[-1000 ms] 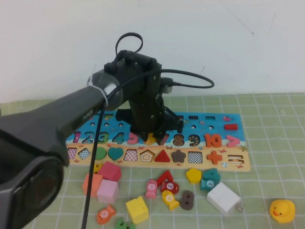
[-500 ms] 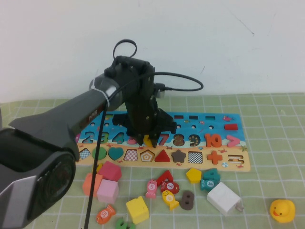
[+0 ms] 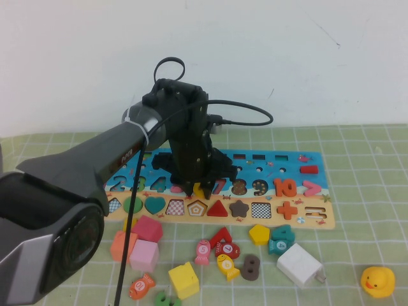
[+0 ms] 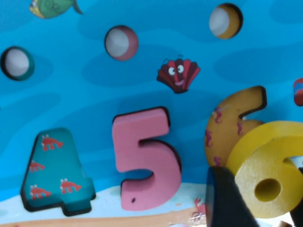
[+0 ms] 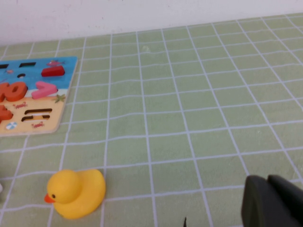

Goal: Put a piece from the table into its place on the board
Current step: Place the "number 6" into the hole of the number 6

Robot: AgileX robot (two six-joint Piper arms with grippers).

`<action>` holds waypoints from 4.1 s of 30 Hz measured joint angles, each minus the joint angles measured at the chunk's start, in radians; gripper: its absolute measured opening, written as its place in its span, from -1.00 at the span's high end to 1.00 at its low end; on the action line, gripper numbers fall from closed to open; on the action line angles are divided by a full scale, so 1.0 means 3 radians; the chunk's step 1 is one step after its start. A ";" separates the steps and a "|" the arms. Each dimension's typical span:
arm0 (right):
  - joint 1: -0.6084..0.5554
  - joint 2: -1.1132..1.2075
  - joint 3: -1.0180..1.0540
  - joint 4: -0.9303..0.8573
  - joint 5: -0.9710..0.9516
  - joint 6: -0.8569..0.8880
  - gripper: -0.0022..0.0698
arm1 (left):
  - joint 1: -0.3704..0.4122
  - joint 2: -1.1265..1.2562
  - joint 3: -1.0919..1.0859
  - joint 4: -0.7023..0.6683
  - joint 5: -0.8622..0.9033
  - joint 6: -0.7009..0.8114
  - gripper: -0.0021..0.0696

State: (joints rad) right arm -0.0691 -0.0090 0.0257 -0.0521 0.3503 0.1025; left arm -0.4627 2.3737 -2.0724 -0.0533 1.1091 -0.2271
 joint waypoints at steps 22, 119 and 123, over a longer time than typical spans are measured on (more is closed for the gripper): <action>0.0000 0.0000 0.0000 0.0000 0.0000 0.0000 0.94 | 0.0000 0.0001 -0.0005 0.0045 -0.0091 -0.0039 0.19; 0.0000 0.0000 0.0000 0.0000 0.0000 0.0000 0.94 | -0.0071 0.0098 -0.0219 -0.0153 -0.0421 0.0330 0.94; 0.0000 0.0000 0.0000 0.0000 0.0000 0.0000 0.94 | -0.0071 0.0098 -0.0341 -0.0341 -0.0329 0.0444 0.94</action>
State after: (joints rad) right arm -0.0691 -0.0090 0.0257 -0.0521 0.3503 0.1025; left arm -0.4840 2.4031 -2.1747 -0.1557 1.0105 -0.0939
